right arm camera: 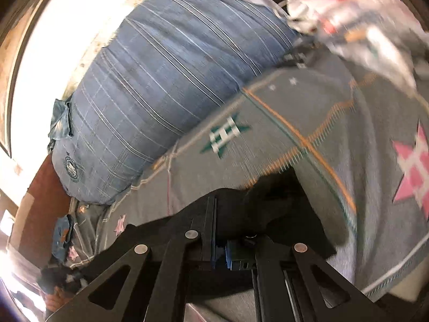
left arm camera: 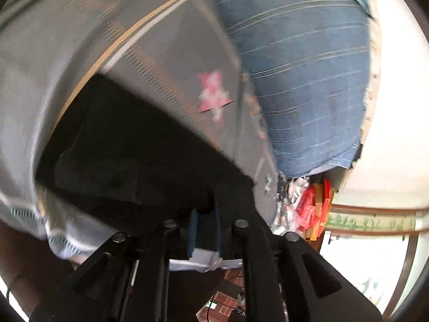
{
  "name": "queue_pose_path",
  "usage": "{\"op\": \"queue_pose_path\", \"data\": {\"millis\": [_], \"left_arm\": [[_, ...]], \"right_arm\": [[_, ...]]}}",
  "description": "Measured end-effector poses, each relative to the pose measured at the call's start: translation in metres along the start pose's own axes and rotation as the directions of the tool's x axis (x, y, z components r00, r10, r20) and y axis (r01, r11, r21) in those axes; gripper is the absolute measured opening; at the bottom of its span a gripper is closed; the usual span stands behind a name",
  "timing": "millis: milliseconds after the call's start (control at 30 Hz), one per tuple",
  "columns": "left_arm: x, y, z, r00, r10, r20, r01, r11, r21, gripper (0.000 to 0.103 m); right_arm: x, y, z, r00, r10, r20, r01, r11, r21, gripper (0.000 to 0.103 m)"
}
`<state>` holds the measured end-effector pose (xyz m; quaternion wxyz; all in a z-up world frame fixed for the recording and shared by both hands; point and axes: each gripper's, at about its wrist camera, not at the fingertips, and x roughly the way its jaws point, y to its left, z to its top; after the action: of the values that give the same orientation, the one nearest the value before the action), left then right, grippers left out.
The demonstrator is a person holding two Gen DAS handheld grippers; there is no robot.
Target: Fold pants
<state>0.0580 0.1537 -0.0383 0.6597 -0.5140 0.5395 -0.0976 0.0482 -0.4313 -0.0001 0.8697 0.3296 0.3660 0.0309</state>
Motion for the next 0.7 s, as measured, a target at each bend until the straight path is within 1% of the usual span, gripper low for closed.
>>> {"op": "queue_pose_path", "data": {"millis": [67, 100, 167, 200, 233, 267, 300, 333, 367, 400, 433, 467, 500, 567, 600, 633, 667, 700], "left_arm": [[0.001, 0.011, -0.004, 1.000, 0.015, -0.004, -0.015, 1.000, -0.020, 0.024], [0.001, 0.015, -0.004, 1.000, 0.023, 0.003, -0.023, 0.999, -0.030, 0.028], [-0.002, 0.021, -0.005, 1.000, 0.013, 0.026, -0.012, 0.998, -0.053, 0.050], [-0.003, 0.023, -0.005, 0.999, 0.008, 0.035, -0.005, 0.998, -0.066, 0.055], [-0.002, 0.025, -0.005, 0.999, 0.009, 0.040, -0.006, 0.997, -0.079, 0.067], [0.001, 0.025, -0.003, 0.999, 0.013, 0.038, -0.010, 0.996, -0.087, 0.074], [0.006, 0.026, -0.002, 0.999, 0.019, 0.028, -0.016, 0.995, -0.101, 0.074], [0.012, 0.028, 0.000, 1.000, 0.014, 0.009, -0.012, 0.993, -0.116, 0.073], [0.018, 0.029, 0.002, 1.000, 0.006, -0.011, -0.007, 0.992, -0.127, 0.064], [0.023, 0.030, 0.004, 1.000, -0.002, -0.028, -0.002, 0.991, -0.137, 0.051], [0.027, 0.028, 0.010, 0.999, -0.019, -0.049, 0.011, 0.990, -0.141, 0.017], [0.030, 0.023, 0.016, 0.998, -0.029, -0.063, 0.020, 0.991, -0.134, 0.004], [0.028, 0.015, 0.022, 0.998, -0.021, -0.058, 0.014, 0.993, -0.121, 0.004], [0.015, -0.014, 0.033, 1.000, -0.031, -0.006, 0.030, 0.998, -0.051, 0.004], [0.006, -0.031, 0.034, 0.999, -0.043, 0.019, 0.043, 0.999, -0.001, 0.004], [-0.004, -0.051, 0.031, 0.998, -0.041, 0.050, 0.037, 0.996, 0.080, 0.004], [-0.013, -0.068, 0.024, 0.997, -0.014, 0.082, 0.001, 0.986, 0.165, 0.004], [-0.019, -0.079, 0.015, 0.995, 0.018, 0.100, -0.041, 0.972, 0.230, 0.005]], "right_arm": [[0.001, -0.006, -0.005, 1.000, 0.000, -0.003, 0.000, 1.000, 0.007, 0.004], [0.001, -0.007, -0.007, 1.000, -0.001, -0.006, 0.001, 1.000, 0.009, 0.004], [0.001, -0.010, -0.008, 1.000, 0.000, -0.012, 0.000, 1.000, 0.012, 0.004], [0.001, -0.011, -0.009, 1.000, 0.001, -0.015, -0.001, 1.000, 0.012, 0.004], [0.001, -0.011, -0.009, 1.000, 0.001, -0.015, -0.001, 1.000, 0.010, 0.004], [0.001, -0.011, -0.009, 1.000, 0.001, -0.017, -0.001, 1.000, 0.007, 0.004], [0.001, -0.011, -0.008, 1.000, -0.002, -0.020, 0.002, 1.000, 0.004, 0.004], [0.002, -0.011, -0.008, 1.000, -0.009, -0.022, 0.009, 1.000, -0.001, 0.004], [0.003, -0.010, -0.008, 1.000, -0.014, -0.023, 0.014, 1.000, -0.005, 0.004], [0.004, -0.009, -0.007, 1.000, -0.016, -0.024, 0.016, 1.000, -0.010, 0.004], [0.006, -0.007, -0.006, 1.000, -0.019, -0.025, 0.018, 1.000, -0.013, 0.004], [0.008, -0.006, -0.003, 0.999, -0.022, -0.025, 0.021, 1.000, -0.015, 0.004], [0.010, -0.004, 0.003, 0.999, -0.019, -0.026, 0.019, 1.000, -0.017, 0.004], [0.009, 0.003, 0.017, 1.000, 0.007, -0.009, -0.007, 1.000, -0.011, 0.004], [0.002, 0.010, 0.026, 0.999, 0.043, 0.027, -0.043, 0.999, -0.010, 0.004], [-0.005, 0.015, 0.031, 0.997, 0.064, 0.052, -0.063, 0.998, -0.024, 0.004], [-0.014, 0.021, 0.034, 0.994, 0.069, 0.083, -0.064, 0.997, -0.053, 0.004], [-0.020, 0.022, 0.034, 0.993, 0.062, 0.096, -0.056, 0.996, -0.068, 0.004]]}}
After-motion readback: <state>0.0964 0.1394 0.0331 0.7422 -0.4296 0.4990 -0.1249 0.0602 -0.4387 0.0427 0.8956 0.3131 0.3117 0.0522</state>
